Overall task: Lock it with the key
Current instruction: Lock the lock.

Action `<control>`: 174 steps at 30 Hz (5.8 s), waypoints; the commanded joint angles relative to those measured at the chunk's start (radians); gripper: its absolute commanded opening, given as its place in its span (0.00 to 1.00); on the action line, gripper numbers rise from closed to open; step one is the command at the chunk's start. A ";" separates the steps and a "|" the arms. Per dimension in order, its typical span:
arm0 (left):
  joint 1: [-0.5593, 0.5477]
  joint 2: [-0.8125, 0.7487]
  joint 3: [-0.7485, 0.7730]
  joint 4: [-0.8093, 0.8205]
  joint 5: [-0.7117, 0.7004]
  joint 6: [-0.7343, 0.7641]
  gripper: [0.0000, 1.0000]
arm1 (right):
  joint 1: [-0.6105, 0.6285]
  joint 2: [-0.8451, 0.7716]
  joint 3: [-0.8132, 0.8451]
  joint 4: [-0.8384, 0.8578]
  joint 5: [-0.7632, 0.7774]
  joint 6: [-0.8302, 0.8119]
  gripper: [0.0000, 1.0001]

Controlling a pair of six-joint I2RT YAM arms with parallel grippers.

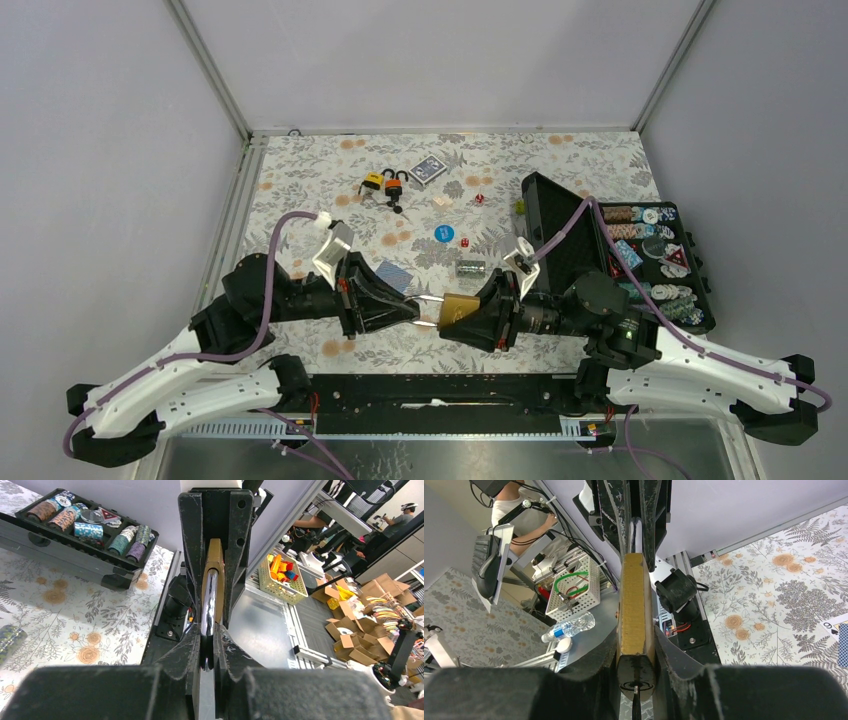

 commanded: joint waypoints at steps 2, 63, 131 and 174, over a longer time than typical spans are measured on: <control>-0.002 -0.014 -0.042 0.068 -0.112 0.045 0.00 | 0.000 -0.015 0.059 0.156 0.015 -0.060 0.00; -0.181 0.010 -0.268 0.241 -0.061 0.398 0.00 | 0.001 -0.100 0.100 -0.027 0.128 -0.393 0.00; -0.293 0.086 -0.366 0.581 -0.125 0.316 0.00 | 0.001 -0.084 0.044 0.286 0.090 -0.196 0.44; -0.294 -0.103 -0.284 0.842 -0.324 0.405 0.00 | 0.001 -0.003 -0.181 0.463 0.000 -0.102 0.73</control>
